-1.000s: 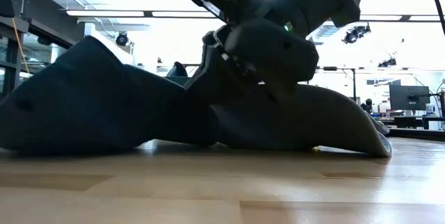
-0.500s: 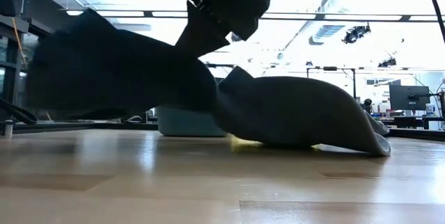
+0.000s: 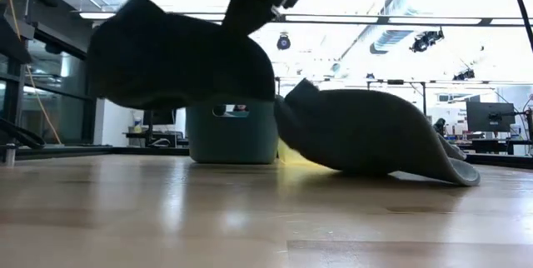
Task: Pick & Place hat
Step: Put the black cap into the blue bin
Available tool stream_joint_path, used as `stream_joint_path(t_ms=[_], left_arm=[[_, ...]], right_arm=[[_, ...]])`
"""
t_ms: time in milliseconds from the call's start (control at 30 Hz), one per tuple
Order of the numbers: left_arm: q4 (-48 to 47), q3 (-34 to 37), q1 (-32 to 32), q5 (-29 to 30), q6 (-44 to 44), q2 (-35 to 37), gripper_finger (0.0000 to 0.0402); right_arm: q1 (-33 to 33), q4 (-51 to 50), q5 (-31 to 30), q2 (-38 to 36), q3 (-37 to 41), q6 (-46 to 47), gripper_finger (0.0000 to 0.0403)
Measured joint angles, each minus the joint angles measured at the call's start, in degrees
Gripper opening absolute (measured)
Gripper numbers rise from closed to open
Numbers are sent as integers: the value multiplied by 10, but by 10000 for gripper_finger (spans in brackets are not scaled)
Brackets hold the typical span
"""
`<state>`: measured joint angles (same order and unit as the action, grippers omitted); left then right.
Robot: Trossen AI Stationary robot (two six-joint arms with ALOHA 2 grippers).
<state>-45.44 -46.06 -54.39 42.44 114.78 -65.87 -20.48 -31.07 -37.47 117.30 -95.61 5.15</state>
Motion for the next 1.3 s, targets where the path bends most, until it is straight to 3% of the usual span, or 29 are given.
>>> stream_joint_path(t_ms=[433, 833, 1100, 1300], left_arm=[[13, 0, 0, 37, 18, 1, 280], [25, 0, 10, 148, 103, 1, 280], [47, 0, 61, 168, 128, 1, 280], [91, 0, 97, 260, 130, 1, 280]], right_arm=[[-1, -72, -48, 0, -44, 25, 6], [12, -135, -82, 0, -54, 32, 5], [37, -111, -132, -9, -54, -46, 5], [46, -111, -182, -15, -72, -117, 5]])
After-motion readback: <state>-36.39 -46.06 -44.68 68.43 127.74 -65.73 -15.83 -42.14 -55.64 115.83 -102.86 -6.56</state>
